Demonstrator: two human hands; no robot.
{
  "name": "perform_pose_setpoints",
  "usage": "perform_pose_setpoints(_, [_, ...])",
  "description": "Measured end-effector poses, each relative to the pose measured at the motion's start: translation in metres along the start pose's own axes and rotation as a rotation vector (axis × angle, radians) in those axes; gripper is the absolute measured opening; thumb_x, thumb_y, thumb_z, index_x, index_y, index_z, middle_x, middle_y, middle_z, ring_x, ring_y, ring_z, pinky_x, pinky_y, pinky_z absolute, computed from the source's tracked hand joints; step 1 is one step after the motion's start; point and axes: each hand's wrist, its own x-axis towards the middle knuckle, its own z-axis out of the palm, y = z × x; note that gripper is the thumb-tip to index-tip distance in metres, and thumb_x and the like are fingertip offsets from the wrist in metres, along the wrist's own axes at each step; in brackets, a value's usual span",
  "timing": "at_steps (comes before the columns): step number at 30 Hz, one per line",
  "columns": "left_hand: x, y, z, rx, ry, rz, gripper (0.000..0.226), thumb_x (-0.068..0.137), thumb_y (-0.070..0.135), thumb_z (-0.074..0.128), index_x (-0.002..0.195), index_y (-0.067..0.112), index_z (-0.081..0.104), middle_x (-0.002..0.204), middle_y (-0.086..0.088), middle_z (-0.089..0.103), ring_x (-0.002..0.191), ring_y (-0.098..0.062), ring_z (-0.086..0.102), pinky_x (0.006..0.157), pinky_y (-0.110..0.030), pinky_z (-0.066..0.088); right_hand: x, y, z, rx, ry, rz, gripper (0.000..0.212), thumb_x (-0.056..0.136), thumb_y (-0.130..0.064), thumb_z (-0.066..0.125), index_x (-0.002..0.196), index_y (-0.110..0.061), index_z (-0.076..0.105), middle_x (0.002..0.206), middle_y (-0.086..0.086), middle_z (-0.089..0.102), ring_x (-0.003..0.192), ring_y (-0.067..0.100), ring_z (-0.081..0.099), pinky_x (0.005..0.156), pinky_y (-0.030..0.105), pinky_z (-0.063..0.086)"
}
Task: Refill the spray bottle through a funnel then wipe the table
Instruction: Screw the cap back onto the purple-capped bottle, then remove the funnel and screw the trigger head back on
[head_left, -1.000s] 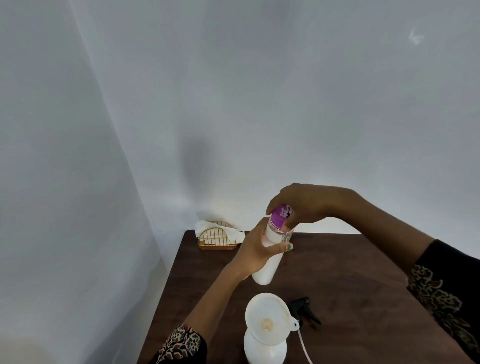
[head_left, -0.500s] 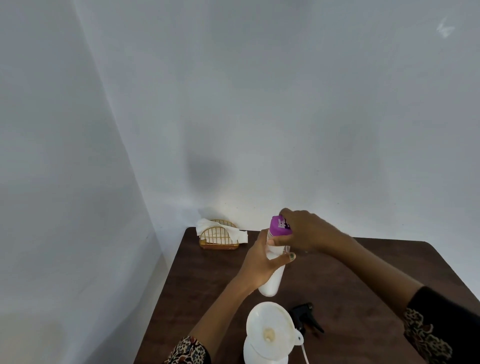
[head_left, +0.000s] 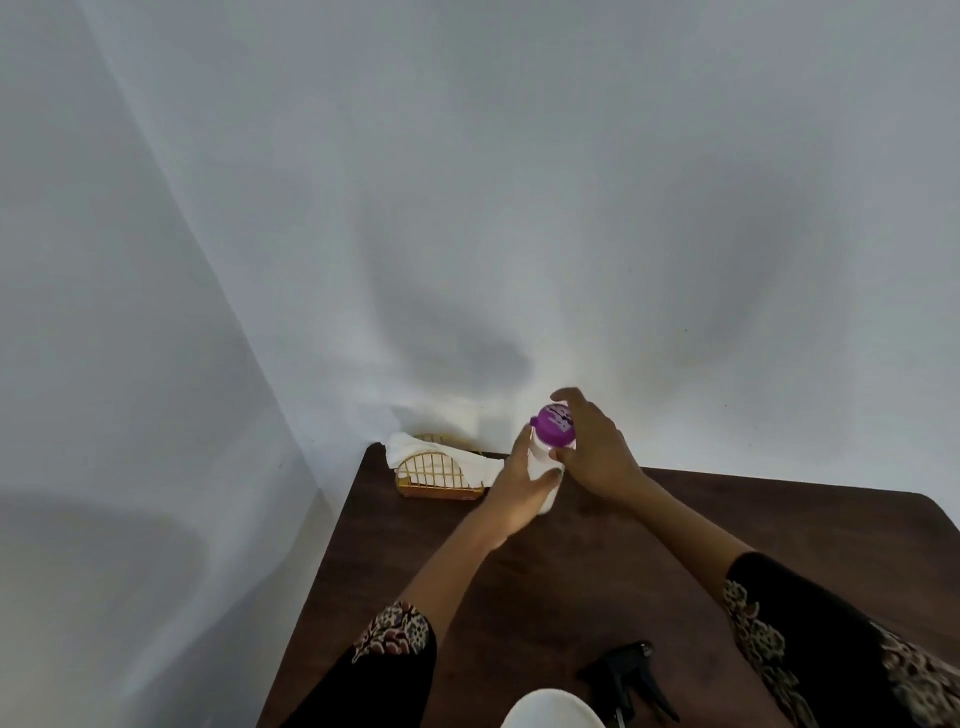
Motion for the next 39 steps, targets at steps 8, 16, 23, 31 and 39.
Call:
perform_pose_setpoints(8, [0.048, -0.016, -0.022, 0.032, 0.106, -0.036, 0.067, 0.095, 0.005, 0.046, 0.150, 0.027, 0.014, 0.153, -0.002, 0.027, 0.140, -0.023, 0.028, 0.109, -0.038, 0.029, 0.053, 0.018, 0.026, 0.051, 0.031, -0.056, 0.058, 0.079, -0.005, 0.067, 0.130, -0.018, 0.042, 0.120, 0.010, 0.056, 0.105, 0.024, 0.055, 0.084, 0.026, 0.042])
perform_pose_setpoints(16, [0.047, -0.031, -0.026, 0.064, 0.108, -0.061, 0.069, 0.095, 0.008, 0.047, 0.150, 0.026, 0.009, 0.158, 0.001, 0.015, 0.143, -0.023, 0.024, 0.114, -0.039, 0.027, 0.058, 0.019, 0.030, 0.063, 0.014, -0.095, 0.061, 0.078, -0.004, 0.066, 0.133, -0.016, 0.041, 0.124, 0.008, 0.055, 0.110, 0.023, 0.052, 0.090, 0.032, 0.046])
perform_pose_setpoints(23, [0.026, -0.027, -0.027, 0.128, 0.109, -0.076, 0.071, 0.096, 0.014, 0.050, 0.150, 0.026, 0.006, 0.158, -0.001, 0.013, 0.144, -0.023, 0.019, 0.116, -0.040, 0.024, 0.051, 0.015, 0.019, 0.013, -0.072, -0.036, 0.086, 0.077, -0.007, 0.070, 0.146, -0.023, 0.020, 0.142, 0.008, 0.040, 0.124, 0.024, 0.044, 0.093, 0.027, 0.038])
perform_pose_setpoints(31, [-0.060, -0.036, -0.033, 0.136, 0.070, -0.076, 0.069, 0.092, 0.016, 0.055, 0.147, 0.037, 0.018, 0.154, 0.010, 0.025, 0.138, -0.013, 0.029, 0.112, -0.037, 0.033, -0.030, -0.020, -0.031, 0.119, -0.046, 0.015, 0.054, 0.085, -0.015, 0.064, 0.133, -0.019, 0.040, 0.119, -0.002, 0.043, 0.110, 0.013, 0.044, 0.090, 0.025, 0.036])
perform_pose_setpoints(39, [-0.184, -0.090, -0.008, 0.173, -0.049, -0.131, 0.077, 0.081, 0.021, 0.069, 0.137, 0.051, 0.027, 0.144, 0.025, 0.032, 0.132, 0.000, 0.030, 0.105, -0.023, 0.028, -0.171, -0.025, -0.056, 0.202, -0.265, 0.139, 0.030, 0.089, -0.033, 0.059, 0.118, -0.035, 0.051, 0.108, -0.012, 0.058, 0.100, 0.003, 0.058, 0.080, 0.016, 0.046])
